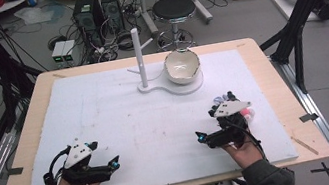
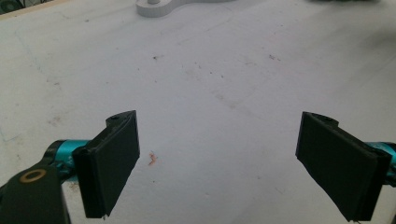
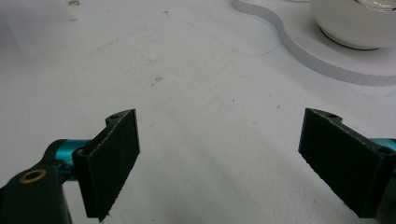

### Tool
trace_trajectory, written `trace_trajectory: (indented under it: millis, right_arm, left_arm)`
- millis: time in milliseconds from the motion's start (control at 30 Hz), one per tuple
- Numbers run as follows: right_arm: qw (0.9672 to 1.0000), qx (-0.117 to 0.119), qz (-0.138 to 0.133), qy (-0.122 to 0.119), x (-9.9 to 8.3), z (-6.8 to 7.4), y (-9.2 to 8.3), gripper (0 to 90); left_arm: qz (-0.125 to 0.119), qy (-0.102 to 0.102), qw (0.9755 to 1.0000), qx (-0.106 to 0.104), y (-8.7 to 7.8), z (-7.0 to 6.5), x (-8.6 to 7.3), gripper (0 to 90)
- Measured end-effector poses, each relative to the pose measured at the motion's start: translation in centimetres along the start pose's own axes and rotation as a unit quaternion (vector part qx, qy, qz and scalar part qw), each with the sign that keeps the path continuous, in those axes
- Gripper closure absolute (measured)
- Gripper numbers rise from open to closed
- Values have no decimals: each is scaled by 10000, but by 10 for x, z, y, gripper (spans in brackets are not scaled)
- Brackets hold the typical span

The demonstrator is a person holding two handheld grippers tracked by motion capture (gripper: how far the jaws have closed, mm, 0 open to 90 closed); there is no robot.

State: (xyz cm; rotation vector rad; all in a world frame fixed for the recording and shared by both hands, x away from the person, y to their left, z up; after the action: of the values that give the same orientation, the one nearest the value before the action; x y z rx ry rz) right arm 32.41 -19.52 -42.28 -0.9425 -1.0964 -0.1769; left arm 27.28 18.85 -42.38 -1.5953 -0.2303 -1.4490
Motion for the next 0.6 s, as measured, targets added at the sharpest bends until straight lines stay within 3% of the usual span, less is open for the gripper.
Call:
trace_trajectory:
  millis: [600]
  right_arm:
    - [10000, 20, 34, -47, 0, 0, 2, 116]
  left_arm:
    - [2, -20, 10000, -4, -1, 3, -1, 144]
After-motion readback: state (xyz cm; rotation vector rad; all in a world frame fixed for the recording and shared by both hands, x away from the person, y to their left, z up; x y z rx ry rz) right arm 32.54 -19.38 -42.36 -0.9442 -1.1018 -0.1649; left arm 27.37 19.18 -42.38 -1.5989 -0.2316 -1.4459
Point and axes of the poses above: each handheld gripper's, and its own axes: y roughly forward along the jaws, x roughly out of its top, z roughly to its left, the point moved 4 cm from there along y, roughly forward along the jaws, and after that the axes turned 9 degrees about y, right-handed, at the moved point
